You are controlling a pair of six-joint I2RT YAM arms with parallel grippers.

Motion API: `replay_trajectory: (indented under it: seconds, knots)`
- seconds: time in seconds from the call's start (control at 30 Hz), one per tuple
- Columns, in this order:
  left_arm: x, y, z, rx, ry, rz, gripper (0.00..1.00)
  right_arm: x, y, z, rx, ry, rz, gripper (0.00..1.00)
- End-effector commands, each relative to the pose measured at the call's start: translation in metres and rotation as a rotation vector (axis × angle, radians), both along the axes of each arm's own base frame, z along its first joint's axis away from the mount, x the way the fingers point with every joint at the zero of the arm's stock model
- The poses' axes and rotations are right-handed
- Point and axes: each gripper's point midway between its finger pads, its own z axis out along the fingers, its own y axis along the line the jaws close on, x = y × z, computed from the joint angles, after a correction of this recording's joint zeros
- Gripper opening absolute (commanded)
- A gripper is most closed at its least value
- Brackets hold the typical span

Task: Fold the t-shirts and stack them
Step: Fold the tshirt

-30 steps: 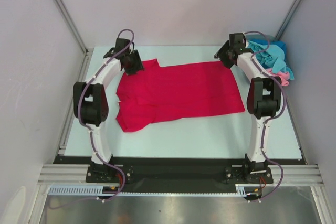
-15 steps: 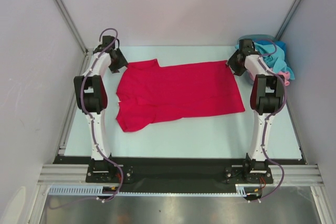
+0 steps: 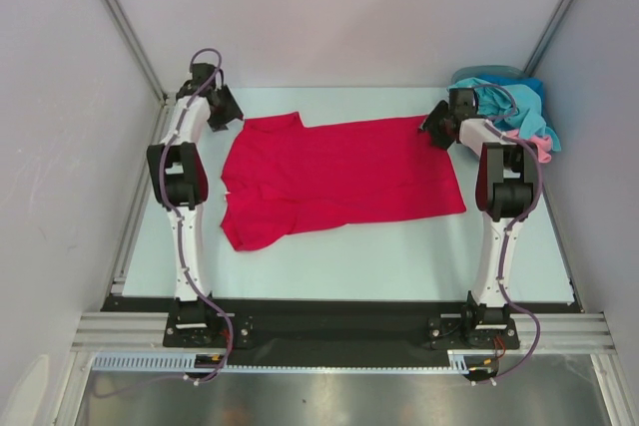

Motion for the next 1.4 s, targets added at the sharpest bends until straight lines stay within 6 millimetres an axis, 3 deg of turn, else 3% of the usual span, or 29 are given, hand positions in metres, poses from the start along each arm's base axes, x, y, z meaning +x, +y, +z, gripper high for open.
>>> replay_trajectory:
  seconds: [0.0,0.17,0.2,0.3,0.4,0.5,0.57,0.7,0.8,0.83,0.97,1.37]
  knots:
    - [0.010,-0.037,0.005,-0.041,-0.054,-0.132,0.59,0.011,0.006,0.026,0.040,-0.098,0.019,0.60]
    - [0.007,-0.052,0.005,-0.087,-0.063,-0.182,0.59,0.015,0.008,0.034,0.048,-0.141,0.035,0.60]
    - [0.006,-0.067,0.006,-0.083,-0.067,-0.212,0.59,0.016,0.009,0.036,0.046,-0.152,0.039,0.60]
    - [0.004,-0.073,0.008,-0.074,-0.068,-0.229,0.59,0.018,0.005,0.036,0.017,-0.166,0.045,0.61]
    - [0.000,-0.075,0.010,-0.074,-0.066,-0.232,0.59,0.020,-0.010,0.038,-0.057,-0.177,0.002,0.61]
    - [-0.002,-0.079,0.013,-0.071,-0.067,-0.237,0.58,0.022,-0.051,0.033,-0.222,-0.103,-0.136,0.61]
    - [-0.002,-0.081,0.016,-0.068,-0.072,-0.240,0.58,0.025,-0.069,0.041,-0.288,-0.082,-0.187,0.61]
    - [-0.003,-0.087,0.022,-0.064,-0.080,-0.246,0.58,0.030,-0.084,0.034,-0.283,-0.078,-0.222,0.61]
    - [-0.005,-0.092,0.023,-0.067,-0.079,-0.249,0.58,0.044,-0.082,0.036,-0.285,-0.110,-0.198,0.62]
    - [-0.006,-0.095,0.024,-0.070,-0.078,-0.252,0.57,0.047,-0.081,0.026,-0.280,-0.102,-0.181,0.62]
    - [-0.007,-0.096,0.029,-0.055,-0.088,-0.257,0.57,0.059,-0.075,0.021,-0.258,-0.127,-0.150,0.62]
    - [-0.010,-0.094,0.028,-0.042,-0.084,-0.253,0.56,0.066,-0.056,0.013,-0.191,-0.187,-0.071,0.62]
